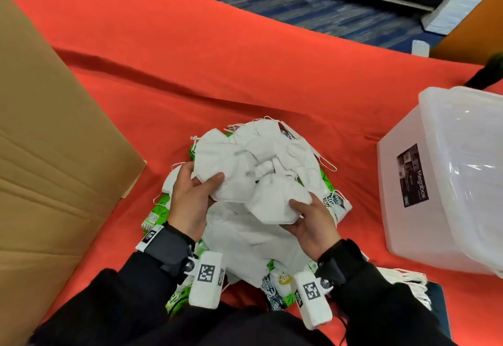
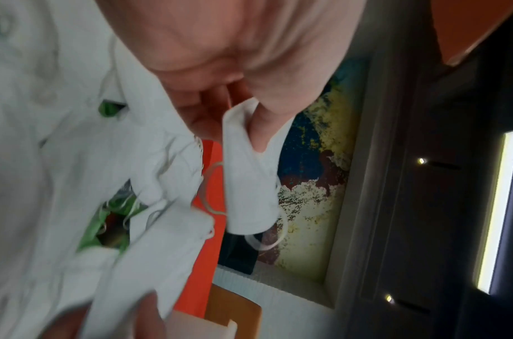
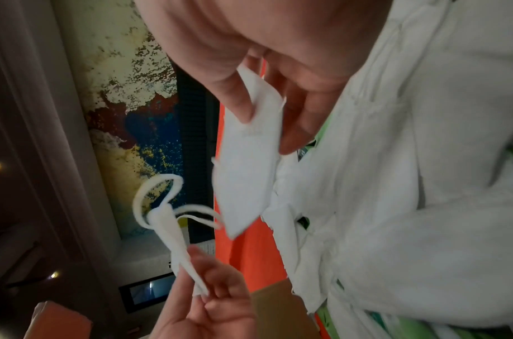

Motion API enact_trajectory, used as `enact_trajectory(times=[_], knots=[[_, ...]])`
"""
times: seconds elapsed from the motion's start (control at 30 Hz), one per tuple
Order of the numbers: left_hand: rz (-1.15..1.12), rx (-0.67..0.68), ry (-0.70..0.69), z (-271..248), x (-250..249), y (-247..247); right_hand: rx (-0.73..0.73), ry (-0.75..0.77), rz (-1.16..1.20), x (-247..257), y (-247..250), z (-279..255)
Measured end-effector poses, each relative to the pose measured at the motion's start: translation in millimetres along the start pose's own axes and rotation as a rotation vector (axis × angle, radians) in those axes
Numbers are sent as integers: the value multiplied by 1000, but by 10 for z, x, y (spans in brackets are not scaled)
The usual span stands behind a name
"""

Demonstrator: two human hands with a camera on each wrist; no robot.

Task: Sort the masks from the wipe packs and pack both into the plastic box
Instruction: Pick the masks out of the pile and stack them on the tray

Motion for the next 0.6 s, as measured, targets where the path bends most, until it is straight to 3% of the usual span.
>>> enact_trajectory(times=[0.13, 0.27, 0.4, 0.47, 0.6], knots=[[-129, 75, 142, -96, 284, -150, 45, -48, 160, -116, -130, -126], [150, 19, 47, -166, 628, -203, 173, -73, 195, -188, -223, -295], [229, 193, 115, -45, 758, -143, 247, -98, 124, -205, -119, -398], [348, 210, 125, -43, 770, -124, 279, -112, 89, -187, -61, -467], [668, 294, 51, -107, 823, -138, 189, -12, -59, -158, 52, -564]])
Point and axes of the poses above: each hand's wrist, its own z-axis towards the middle knuckle, its own y-axis out of the back of the hand, x = y × z, the point moved 3 cm from there along z, towards the middle knuckle, and after that the axes turned 11 degrees about y, right-handed, at the moved point
